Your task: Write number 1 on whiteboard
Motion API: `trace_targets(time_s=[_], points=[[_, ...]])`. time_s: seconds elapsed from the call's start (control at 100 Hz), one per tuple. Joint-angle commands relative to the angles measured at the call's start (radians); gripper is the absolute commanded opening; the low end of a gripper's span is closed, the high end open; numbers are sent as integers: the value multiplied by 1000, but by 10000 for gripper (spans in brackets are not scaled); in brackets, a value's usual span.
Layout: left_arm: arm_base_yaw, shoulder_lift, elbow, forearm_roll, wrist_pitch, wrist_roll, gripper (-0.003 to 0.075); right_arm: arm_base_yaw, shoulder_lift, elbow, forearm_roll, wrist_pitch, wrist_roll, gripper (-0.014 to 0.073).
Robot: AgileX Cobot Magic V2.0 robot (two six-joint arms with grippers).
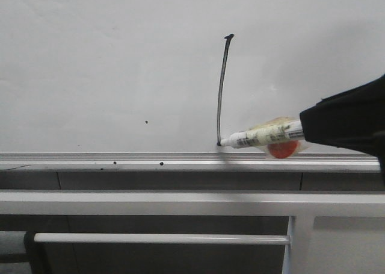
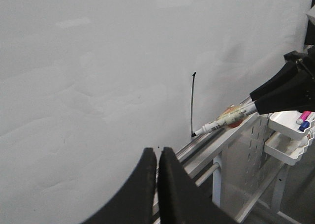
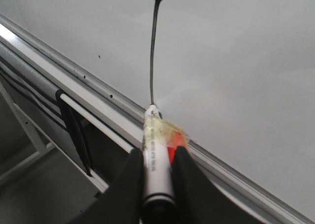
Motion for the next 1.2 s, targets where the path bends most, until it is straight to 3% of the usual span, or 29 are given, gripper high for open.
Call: trace_targets(time_s=[0.0, 0.19, 0.3, 0.4, 0.5, 0.57, 0.83, 1.19], points=[[-3, 7, -27, 17, -61, -9, -20, -9, 8, -43, 4, -108, -10, -64], [-3, 7, -27, 11, -119, -9, -20, 33, -87, -95, -45, 244, -10, -63], [-3, 7, -27, 15, -142, 17, 12, 50, -129, -102, -9, 317, -10, -63], [-3, 22, -27, 15, -158, 72, 182, 48, -131, -110, -5, 329, -10, -63], [-3, 51, -27, 15, -158, 90, 447, 48, -109, -137, -5, 353, -10, -63], [-3, 81, -27, 15, -150, 95, 533, 48, -86, -175, -5, 395, -10, -63], [-3, 237, -27, 21, -202, 166, 470, 48, 62, -327, -5, 445, -10, -62], [-3, 377, -27, 124, -243, 230, 470, -25, 202, -494, -5, 577, 3, -62]])
